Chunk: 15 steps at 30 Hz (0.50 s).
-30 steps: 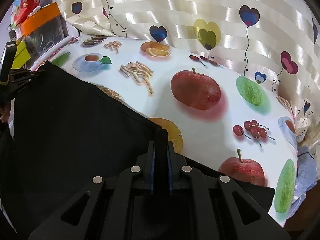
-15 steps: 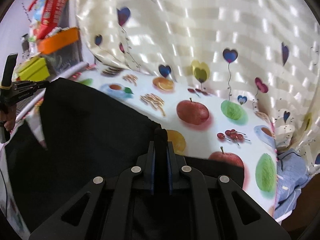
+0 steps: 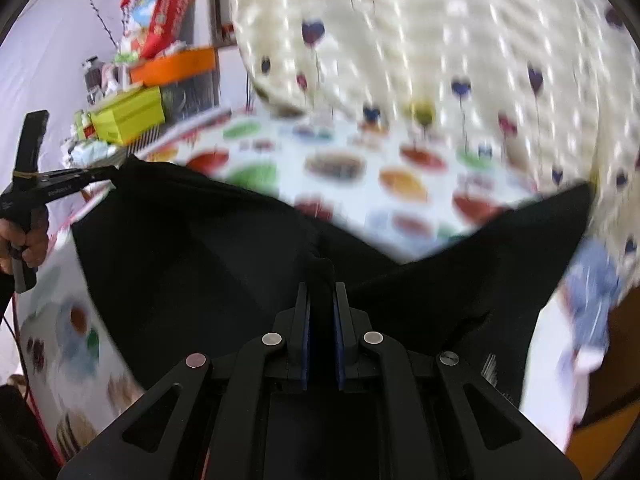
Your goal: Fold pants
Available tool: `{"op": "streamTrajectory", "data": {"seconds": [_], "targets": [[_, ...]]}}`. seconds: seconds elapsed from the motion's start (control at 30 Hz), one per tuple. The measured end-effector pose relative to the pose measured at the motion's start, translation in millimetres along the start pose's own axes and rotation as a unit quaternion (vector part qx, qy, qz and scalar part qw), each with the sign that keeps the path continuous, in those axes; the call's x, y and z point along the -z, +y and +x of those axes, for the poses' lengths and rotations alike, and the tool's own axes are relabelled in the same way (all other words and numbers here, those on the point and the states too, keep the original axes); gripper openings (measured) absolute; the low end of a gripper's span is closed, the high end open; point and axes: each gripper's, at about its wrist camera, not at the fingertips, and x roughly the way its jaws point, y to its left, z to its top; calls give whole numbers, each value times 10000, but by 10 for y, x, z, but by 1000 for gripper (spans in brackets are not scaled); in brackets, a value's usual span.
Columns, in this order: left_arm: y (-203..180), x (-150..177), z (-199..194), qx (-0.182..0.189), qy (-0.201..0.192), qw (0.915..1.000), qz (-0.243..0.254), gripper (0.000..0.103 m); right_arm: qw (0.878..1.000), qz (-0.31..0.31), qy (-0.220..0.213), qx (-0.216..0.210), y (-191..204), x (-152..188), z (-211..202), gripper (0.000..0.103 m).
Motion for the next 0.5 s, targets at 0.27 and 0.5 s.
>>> {"op": "streamTrajectory", "data": {"seconds": [0.27,0.5], "targets": [[140,471,-188,277,314,9984,-387,3,9958,897,154,-93,-25,570,-151,25],[357,564,-417,197,107,9934,-1124,52,9829,1840,-66,27,-195,809,-450,46]]}}
